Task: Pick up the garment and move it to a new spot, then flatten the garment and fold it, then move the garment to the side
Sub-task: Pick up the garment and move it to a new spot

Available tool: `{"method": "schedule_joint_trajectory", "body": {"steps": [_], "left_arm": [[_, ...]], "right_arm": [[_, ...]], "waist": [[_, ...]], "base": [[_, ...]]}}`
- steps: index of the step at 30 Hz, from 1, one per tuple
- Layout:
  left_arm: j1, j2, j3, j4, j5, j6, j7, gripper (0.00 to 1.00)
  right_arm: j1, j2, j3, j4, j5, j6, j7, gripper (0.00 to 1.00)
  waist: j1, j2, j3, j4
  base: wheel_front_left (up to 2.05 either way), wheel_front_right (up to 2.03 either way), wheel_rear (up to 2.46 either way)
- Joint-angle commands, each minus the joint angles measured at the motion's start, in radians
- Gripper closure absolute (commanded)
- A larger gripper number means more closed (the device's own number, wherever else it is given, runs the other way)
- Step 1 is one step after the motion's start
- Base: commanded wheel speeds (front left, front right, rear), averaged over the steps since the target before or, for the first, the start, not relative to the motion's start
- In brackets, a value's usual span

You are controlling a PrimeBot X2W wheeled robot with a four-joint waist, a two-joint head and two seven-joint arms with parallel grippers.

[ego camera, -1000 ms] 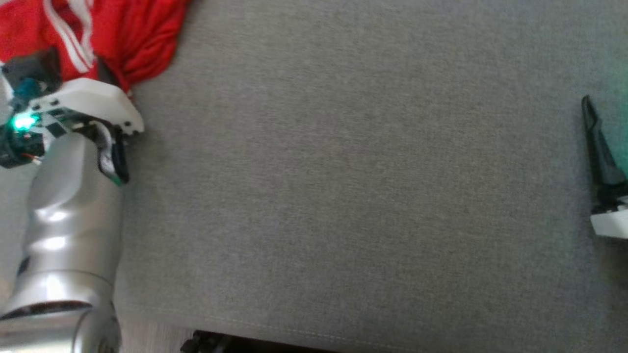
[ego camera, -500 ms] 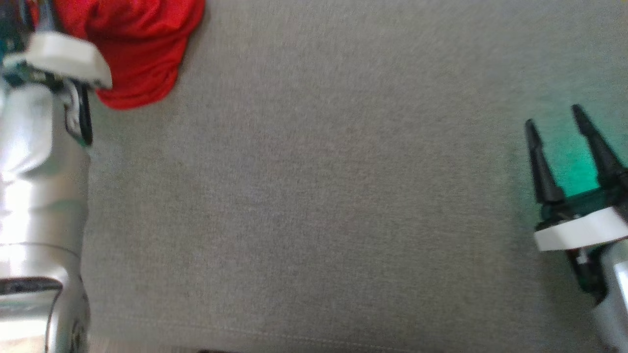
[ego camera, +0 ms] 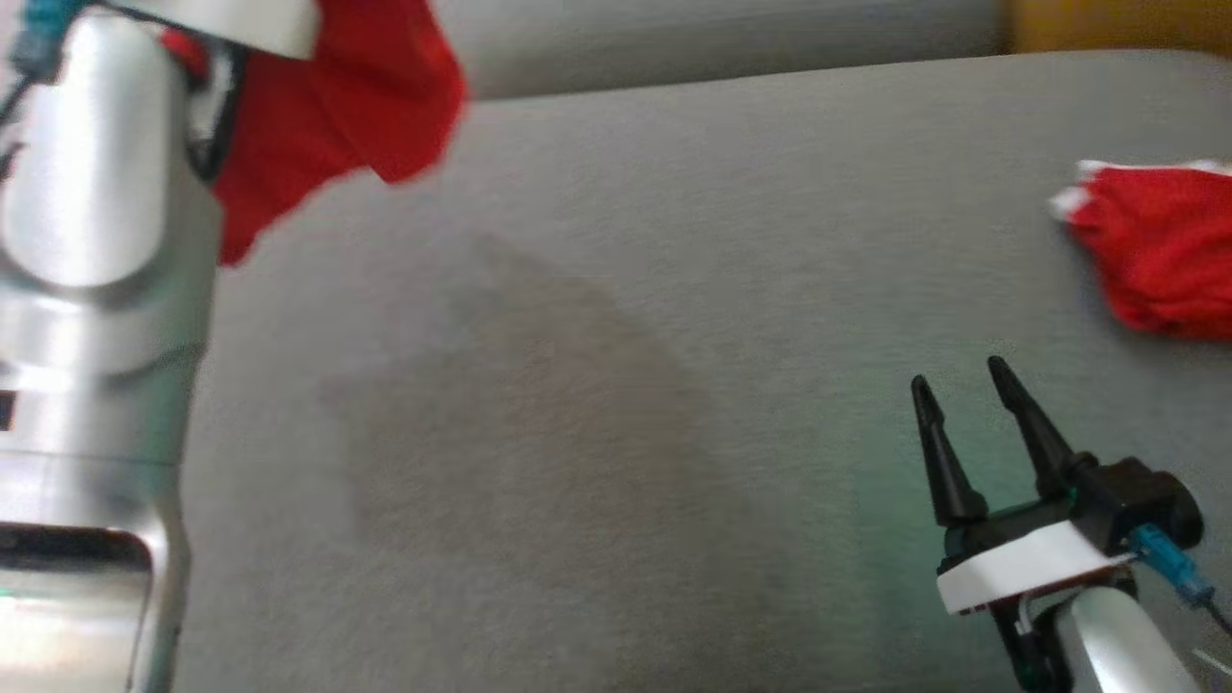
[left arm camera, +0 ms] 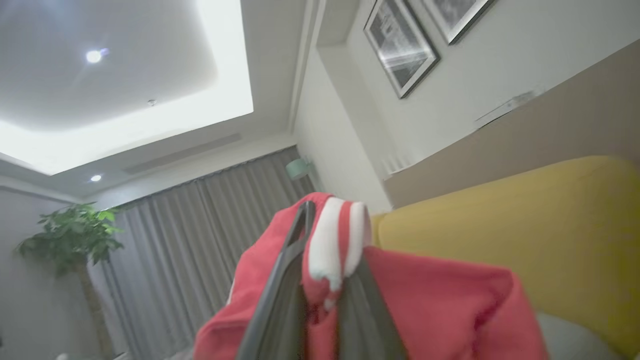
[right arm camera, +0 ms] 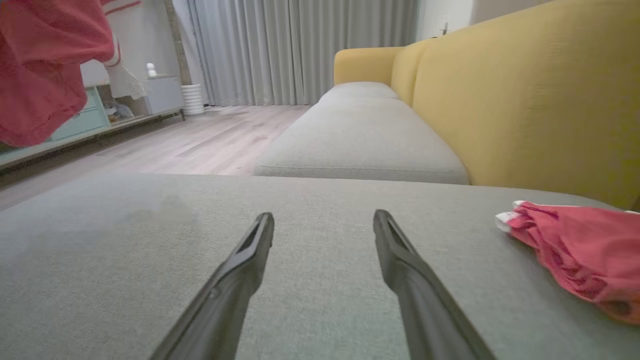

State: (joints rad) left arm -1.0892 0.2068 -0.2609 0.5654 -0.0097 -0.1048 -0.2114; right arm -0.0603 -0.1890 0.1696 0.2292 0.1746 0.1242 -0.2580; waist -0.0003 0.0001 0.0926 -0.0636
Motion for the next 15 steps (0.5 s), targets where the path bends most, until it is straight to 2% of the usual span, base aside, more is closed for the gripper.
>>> {"method": "schedule_joint_trajectory", "body": {"steps": [1, 8, 12, 15], "left_arm": [[-0.052, 0.025, 0.013, -0.049, -0.005, -0.003, 0.007, 1.00], [0.010, -0.021, -0.050, -0.096, -0.024, -0.011, 0.035, 1.00], [0.096, -0.068, -0.075, -0.075, -0.059, -0.012, 0.018, 1.00], [0.184, -0.083, -0.101, -0.021, -0.077, -0.015, -0.012, 1.00]], "right_arm": [[-0.019, 0.003, 0.022, -0.030, -0.006, 0.007, -0.004, 0.00], [-0.021, 0.039, 0.028, -0.036, -0.008, 0.007, -0.004, 0.00], [-0.025, 0.049, 0.031, -0.040, -0.002, 0.007, -0.004, 0.00], [-0.035, 0.054, 0.034, -0.039, 0.003, 0.007, -0.004, 0.00]], "waist": [[0.0003, -0.0001, -0.093, -0.133], [0.0003, -0.0001, -0.089, -0.244], [0.0003, -0.0001, -0.046, -0.258], [0.0003, -0.0001, -0.016, -0.259]], "base": [[0.00, 0.00, 0.00], [0.00, 0.00, 0.00], [0.00, 0.00, 0.00], [0.00, 0.00, 0.00]]}}
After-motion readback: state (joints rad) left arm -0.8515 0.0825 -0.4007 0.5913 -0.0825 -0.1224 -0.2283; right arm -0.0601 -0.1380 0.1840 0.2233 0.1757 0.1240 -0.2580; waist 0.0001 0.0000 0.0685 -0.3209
